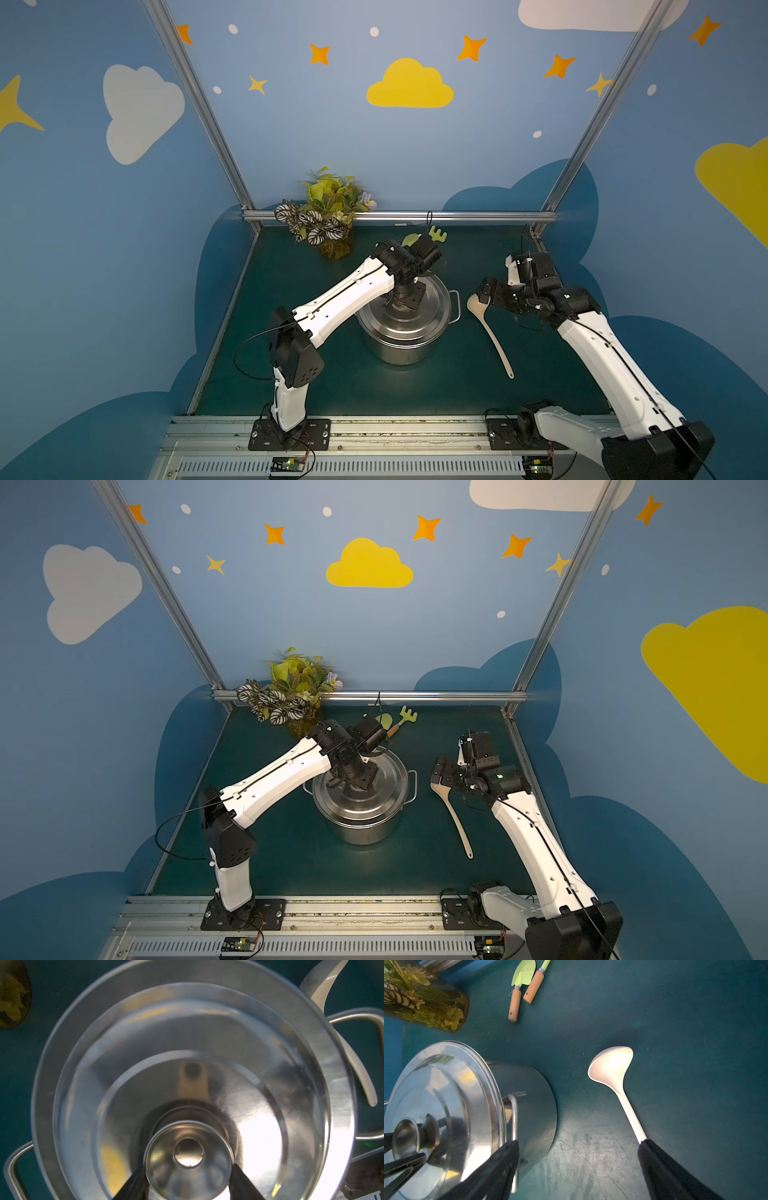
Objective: Stir the soup with a spoon
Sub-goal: Pick up the lid from the pan.
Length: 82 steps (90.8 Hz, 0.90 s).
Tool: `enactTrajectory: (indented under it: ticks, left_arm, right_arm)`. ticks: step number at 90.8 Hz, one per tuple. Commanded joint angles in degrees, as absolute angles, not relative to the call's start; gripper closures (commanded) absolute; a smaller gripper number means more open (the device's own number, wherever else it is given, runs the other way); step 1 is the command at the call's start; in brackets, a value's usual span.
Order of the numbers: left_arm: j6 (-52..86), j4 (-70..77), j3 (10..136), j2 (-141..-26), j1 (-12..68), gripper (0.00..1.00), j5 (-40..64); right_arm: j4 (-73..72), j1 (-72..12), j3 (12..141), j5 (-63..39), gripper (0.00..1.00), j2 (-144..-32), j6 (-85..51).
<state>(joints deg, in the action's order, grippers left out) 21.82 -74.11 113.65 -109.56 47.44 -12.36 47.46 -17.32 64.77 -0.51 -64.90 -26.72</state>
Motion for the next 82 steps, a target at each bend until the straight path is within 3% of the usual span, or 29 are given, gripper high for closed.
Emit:
enactTrajectory:
  ticks: [1, 36, 82]
  left_arm:
    - [20.64, -75.98, 115.07, -111.29, 47.20, 0.47, -13.21]
    - [19.59, -75.85, 117.38, -108.58, 47.19, 0.71, -12.92]
    - [20.90, -75.12, 115.44, -97.83, 46.95, 0.76, -15.04]
  right_arm:
    - [48.34, -17.11, 65.92, -0.01, 0.03, -65.06, -26.06]
    - [48.50, -16.35, 65.40, -0.09, 0.03, -64.50, -25.53]
    - [48.36, -14.56, 65.17, -1.09, 0.03, -64.73, -24.65]
